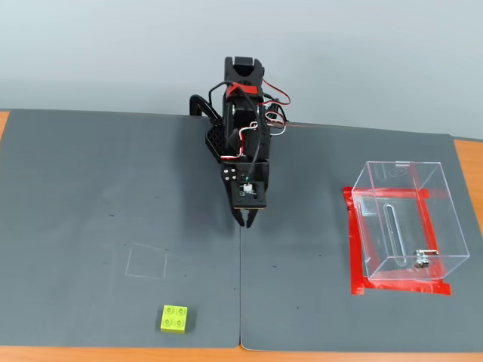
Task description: Pick the green lego block and place it into the transparent box
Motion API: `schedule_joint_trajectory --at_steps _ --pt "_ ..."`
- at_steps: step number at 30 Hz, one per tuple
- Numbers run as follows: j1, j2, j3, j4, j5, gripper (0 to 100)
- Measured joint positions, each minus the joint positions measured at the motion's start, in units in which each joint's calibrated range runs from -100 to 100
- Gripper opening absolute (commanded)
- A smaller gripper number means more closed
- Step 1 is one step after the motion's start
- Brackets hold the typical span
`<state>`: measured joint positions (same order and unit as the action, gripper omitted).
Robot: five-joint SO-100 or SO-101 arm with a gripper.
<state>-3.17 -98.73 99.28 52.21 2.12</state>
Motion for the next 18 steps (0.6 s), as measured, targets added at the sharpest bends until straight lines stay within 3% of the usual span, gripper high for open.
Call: schedule_joint_trajectory --at_steps 18 --pt "18.3 -0.1 -6.7 -0.3 -0.2 2"
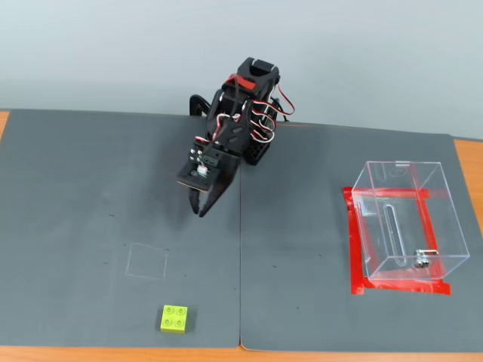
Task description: Pick the green lego block and place it into the transparent box
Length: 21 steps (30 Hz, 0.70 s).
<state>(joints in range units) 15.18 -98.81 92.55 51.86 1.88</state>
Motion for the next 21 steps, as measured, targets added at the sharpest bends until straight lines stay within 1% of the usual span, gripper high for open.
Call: schedule_joint_trajectory --at_steps 4,8,13,21 --pt "0.4 0.6 -2.1 0.0 0.1 4" --pt "1.2 6.7 -7.6 0.0 0.1 15" --pt "0.7 20.7 -14.8 -0.3 0.2 26" --pt "0.7 43.1 -25.7 -12.5 0.3 32"
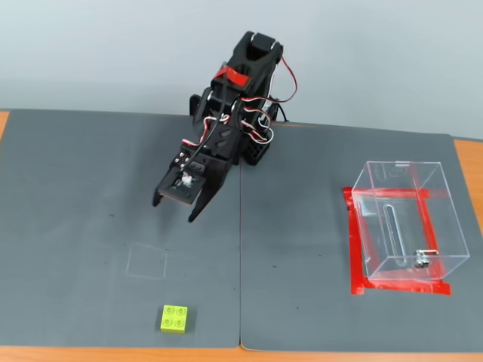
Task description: Pick the green lego block and place it into the transparent box
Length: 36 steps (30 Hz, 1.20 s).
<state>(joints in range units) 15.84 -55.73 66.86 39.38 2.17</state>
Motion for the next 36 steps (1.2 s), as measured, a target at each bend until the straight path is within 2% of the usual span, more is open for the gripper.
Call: schedule_joint_trajectory --at_steps 12,36 --pt "-0.4 29.3 -23.8 -2.5 6.3 42" --pt "-6.0 57.1 -46.6 -2.9 6.6 42"
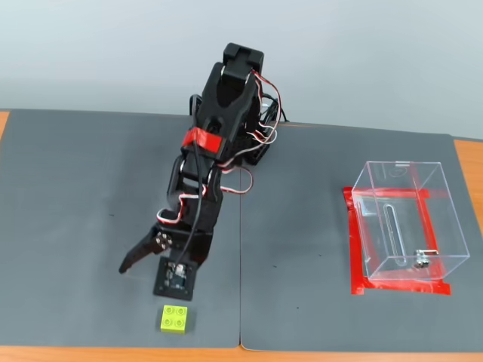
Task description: Pick the green lego block and place it into the transparent box
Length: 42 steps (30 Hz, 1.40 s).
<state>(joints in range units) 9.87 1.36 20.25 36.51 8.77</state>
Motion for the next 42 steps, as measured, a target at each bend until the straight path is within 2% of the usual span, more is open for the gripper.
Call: schedule_joint_trajectory --at_steps 20,42 --pt "-1.5 14.4 -12.2 0.0 0.0 42" --pt "-3.8 19.9 -15.4 0.1 0.3 42"
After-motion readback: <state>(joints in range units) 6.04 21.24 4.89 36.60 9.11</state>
